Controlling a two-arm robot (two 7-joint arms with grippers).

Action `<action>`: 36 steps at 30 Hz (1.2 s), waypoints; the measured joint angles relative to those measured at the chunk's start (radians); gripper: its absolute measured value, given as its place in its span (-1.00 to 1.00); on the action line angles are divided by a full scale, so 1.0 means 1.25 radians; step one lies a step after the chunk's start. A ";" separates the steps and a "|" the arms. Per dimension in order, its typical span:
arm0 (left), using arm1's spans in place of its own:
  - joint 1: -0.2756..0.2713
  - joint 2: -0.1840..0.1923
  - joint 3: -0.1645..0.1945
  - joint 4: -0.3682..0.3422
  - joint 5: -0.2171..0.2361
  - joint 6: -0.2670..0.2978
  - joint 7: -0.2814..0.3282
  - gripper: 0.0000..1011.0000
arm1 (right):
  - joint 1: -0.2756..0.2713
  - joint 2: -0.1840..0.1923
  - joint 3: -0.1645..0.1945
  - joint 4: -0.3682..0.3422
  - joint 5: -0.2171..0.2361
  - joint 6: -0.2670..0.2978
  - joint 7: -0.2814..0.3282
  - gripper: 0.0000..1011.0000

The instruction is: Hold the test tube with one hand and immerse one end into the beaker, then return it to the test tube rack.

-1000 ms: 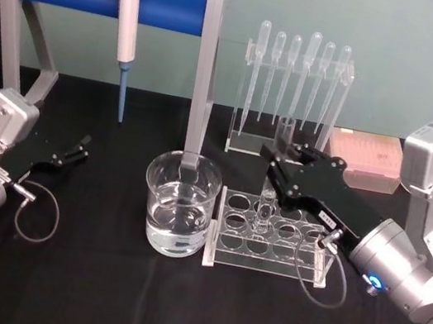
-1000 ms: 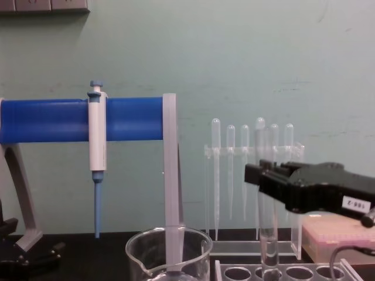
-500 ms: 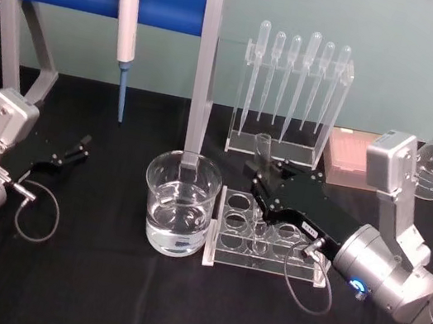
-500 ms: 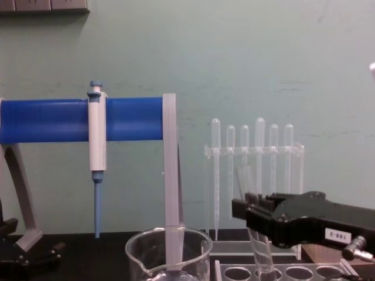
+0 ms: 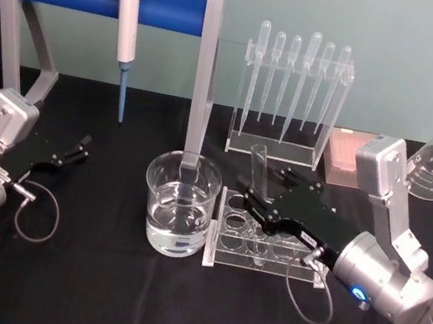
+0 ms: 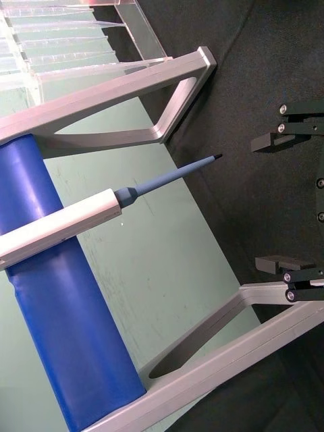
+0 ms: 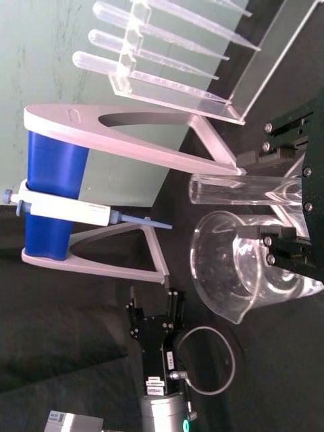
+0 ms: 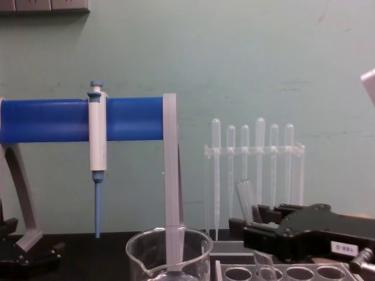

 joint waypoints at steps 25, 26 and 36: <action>0.000 0.000 0.000 0.000 0.000 0.000 0.000 0.98 | -0.239 -0.026 0.215 -0.059 -0.071 -0.063 -0.278 0.98; 0.000 0.000 0.000 0.000 0.000 0.000 0.000 0.98 | -0.234 -0.030 0.216 -0.052 -0.078 -0.064 -0.285 0.98; 0.000 0.000 0.000 0.000 0.000 0.000 0.000 0.98 | -0.208 -0.060 0.209 -0.019 -0.147 -0.058 -0.348 0.98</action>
